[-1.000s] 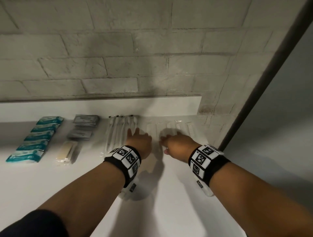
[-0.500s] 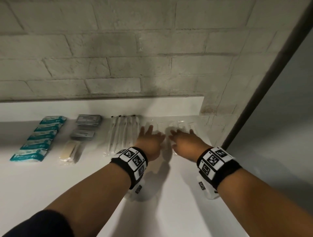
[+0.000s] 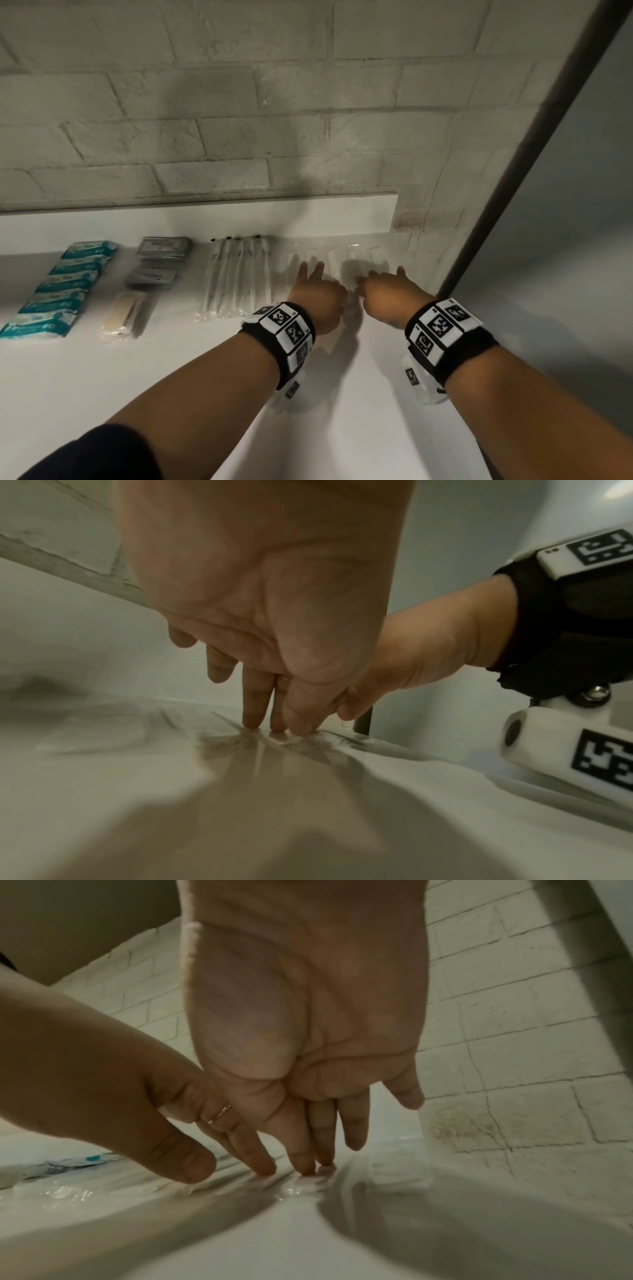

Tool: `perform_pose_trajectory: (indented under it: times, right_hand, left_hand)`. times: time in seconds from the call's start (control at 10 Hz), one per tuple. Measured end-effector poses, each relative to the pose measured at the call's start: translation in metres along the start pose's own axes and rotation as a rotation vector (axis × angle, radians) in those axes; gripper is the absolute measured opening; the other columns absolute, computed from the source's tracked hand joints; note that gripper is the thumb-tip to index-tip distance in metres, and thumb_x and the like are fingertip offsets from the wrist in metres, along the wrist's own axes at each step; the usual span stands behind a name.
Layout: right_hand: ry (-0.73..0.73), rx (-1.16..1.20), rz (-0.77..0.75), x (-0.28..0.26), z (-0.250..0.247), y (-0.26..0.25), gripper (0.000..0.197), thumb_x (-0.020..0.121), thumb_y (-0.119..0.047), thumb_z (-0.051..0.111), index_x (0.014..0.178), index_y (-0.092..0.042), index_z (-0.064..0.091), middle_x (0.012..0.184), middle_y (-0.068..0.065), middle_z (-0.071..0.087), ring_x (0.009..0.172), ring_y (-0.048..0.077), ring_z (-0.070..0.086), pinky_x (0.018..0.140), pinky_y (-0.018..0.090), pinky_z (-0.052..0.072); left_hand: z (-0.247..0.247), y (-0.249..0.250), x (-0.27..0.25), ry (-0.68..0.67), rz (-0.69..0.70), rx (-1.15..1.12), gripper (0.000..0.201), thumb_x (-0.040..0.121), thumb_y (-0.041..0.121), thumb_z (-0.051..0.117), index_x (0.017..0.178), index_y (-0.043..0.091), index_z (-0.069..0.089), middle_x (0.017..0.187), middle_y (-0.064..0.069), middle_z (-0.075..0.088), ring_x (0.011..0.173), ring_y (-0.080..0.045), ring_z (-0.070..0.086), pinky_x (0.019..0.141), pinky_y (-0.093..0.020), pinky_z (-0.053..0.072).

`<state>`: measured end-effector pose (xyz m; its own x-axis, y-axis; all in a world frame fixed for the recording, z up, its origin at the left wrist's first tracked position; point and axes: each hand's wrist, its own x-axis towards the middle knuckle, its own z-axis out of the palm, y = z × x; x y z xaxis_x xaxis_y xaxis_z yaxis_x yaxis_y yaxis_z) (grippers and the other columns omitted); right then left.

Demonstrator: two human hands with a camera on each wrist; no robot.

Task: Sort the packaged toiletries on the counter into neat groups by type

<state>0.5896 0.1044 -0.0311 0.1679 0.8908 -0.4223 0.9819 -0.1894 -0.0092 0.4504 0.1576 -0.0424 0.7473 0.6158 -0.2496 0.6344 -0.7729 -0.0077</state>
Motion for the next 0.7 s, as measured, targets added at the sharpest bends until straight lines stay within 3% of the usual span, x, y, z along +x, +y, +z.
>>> perform_pose_trajectory:
  times: [0.1, 0.2, 0.3, 0.4, 0.5, 0.6, 0.7]
  right_hand:
    - [0.056, 0.066, -0.002, -0.003, -0.002, 0.008, 0.050, 0.093, -0.014, 0.037, 0.141, -0.021, 0.044, 0.150, 0.002, 0.040, 0.139, 0.024, 0.035, 0.115, 0.057, 0.010]
    - [0.105, 0.092, 0.103, -0.008, -0.004, 0.021, 0.039, 0.091, -0.011, 0.042, 0.127, -0.014, 0.057, 0.133, 0.007, 0.056, 0.122, 0.028, 0.051, 0.113, 0.047, 0.027]
    - [0.086, 0.098, 0.160, -0.009, 0.002, 0.029, 0.033, 0.090, -0.012, 0.045, 0.118, -0.013, 0.062, 0.121, 0.008, 0.062, 0.111, 0.029, 0.058, 0.105, 0.041, 0.039]
    - [0.091, 0.107, 0.157, -0.010, 0.005, 0.030, 0.036, 0.089, -0.011, 0.044, 0.122, -0.014, 0.059, 0.122, 0.008, 0.062, 0.113, 0.029, 0.057, 0.108, 0.042, 0.035]
    - [0.053, 0.104, 0.133, -0.021, 0.001, 0.031, 0.047, 0.090, -0.008, 0.040, 0.135, -0.016, 0.051, 0.138, 0.007, 0.053, 0.127, 0.027, 0.048, 0.115, 0.051, 0.019]
    - [0.075, 0.150, 0.098, -0.038, -0.002, 0.032, 0.053, 0.092, -0.009, 0.038, 0.143, -0.024, 0.043, 0.156, -0.004, 0.030, 0.140, 0.021, 0.034, 0.119, 0.052, 0.007]
    - [0.127, 0.278, 0.083, -0.065, 0.003, 0.037, 0.051, 0.096, -0.015, 0.038, 0.144, -0.030, 0.039, 0.159, -0.008, 0.021, 0.144, 0.016, 0.025, 0.121, 0.046, 0.003]
  left_hand:
    - [-0.001, 0.005, 0.004, 0.049, -0.006, 0.021, 0.043, 0.095, 0.032, 0.043, 0.137, 0.025, 0.049, 0.146, 0.001, 0.047, 0.148, -0.034, 0.007, 0.116, -0.055, -0.005]
    - [-0.005, 0.016, 0.008, 0.057, 0.045, 0.009, 0.056, 0.095, 0.040, 0.044, 0.147, 0.022, 0.034, 0.154, -0.002, 0.035, 0.149, -0.033, 0.004, 0.117, -0.054, -0.005]
    - [-0.005, 0.024, 0.014, -0.008, 0.091, 0.018, 0.057, 0.095, 0.044, 0.044, 0.147, 0.027, 0.032, 0.156, 0.000, 0.031, 0.149, -0.034, 0.001, 0.116, -0.054, -0.009]
    - [-0.002, 0.025, 0.018, -0.012, 0.083, 0.010, 0.052, 0.094, 0.043, 0.045, 0.144, 0.032, 0.038, 0.155, 0.001, 0.032, 0.148, -0.035, 0.001, 0.115, -0.054, -0.009]
    - [-0.001, 0.025, 0.014, 0.007, 0.080, 0.023, 0.054, 0.093, 0.043, 0.045, 0.145, 0.031, 0.037, 0.155, 0.001, 0.031, 0.148, -0.034, 0.002, 0.116, -0.053, -0.008]
    - [-0.004, 0.026, 0.004, 0.060, 0.078, -0.006, 0.059, 0.093, 0.044, 0.047, 0.147, 0.026, 0.033, 0.157, -0.003, 0.026, 0.149, -0.033, 0.002, 0.116, -0.052, -0.008]
    - [-0.009, 0.024, -0.022, 0.142, 0.086, -0.060, 0.064, 0.094, 0.045, 0.049, 0.150, 0.023, 0.027, 0.160, -0.003, 0.020, 0.149, -0.029, 0.003, 0.119, -0.050, -0.004]
